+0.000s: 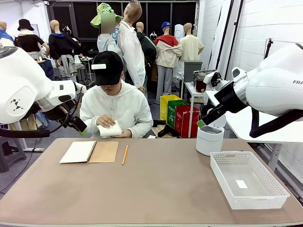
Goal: Sort the paper based on its condition.
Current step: If a person hands you a paper, place it in the Organizing basket , and if it's crumpled, put it in the Trash can.
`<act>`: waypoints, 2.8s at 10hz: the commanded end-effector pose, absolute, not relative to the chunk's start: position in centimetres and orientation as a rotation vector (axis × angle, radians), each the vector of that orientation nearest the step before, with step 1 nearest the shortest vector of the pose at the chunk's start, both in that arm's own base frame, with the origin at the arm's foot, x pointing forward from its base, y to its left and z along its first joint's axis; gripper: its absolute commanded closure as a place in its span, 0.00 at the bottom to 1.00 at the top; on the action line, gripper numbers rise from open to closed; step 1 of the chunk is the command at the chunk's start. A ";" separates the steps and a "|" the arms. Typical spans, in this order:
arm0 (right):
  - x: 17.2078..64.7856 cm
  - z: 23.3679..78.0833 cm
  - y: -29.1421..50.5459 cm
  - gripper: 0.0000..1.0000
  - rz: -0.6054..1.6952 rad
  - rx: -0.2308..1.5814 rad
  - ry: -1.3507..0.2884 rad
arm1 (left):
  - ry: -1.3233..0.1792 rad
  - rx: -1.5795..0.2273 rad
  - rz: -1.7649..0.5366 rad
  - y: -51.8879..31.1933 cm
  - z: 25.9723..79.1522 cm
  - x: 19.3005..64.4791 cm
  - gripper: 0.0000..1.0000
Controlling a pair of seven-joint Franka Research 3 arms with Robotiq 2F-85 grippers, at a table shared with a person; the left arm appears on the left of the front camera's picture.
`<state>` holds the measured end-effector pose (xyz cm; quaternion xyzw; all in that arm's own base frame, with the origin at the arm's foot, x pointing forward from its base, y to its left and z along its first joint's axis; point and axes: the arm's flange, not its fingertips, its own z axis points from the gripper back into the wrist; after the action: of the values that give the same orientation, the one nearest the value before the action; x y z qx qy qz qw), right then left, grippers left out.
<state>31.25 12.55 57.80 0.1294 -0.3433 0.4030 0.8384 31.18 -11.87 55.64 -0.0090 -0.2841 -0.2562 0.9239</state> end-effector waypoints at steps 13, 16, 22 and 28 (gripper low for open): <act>31.3 57.8 12.5 0.00 0.850 0.279 -0.726 | -0.589 -0.022 -0.522 -11.8 55.7 31.2 0.00; 31.3 57.8 12.5 0.00 0.850 0.279 -0.726 | -0.589 -0.022 -0.522 -11.8 55.7 31.2 0.00; 31.3 57.8 12.5 0.00 0.850 0.279 -0.726 | -0.589 -0.022 -0.522 -11.8 55.7 31.2 0.00; 31.3 57.8 12.5 0.00 0.850 0.279 -0.726 | -0.589 -0.022 -0.522 -11.8 55.7 31.2 0.00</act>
<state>31.25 12.55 57.80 0.1294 -0.3433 0.4030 0.8384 31.18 -11.87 55.64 -0.0090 -0.2842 -0.2561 0.9239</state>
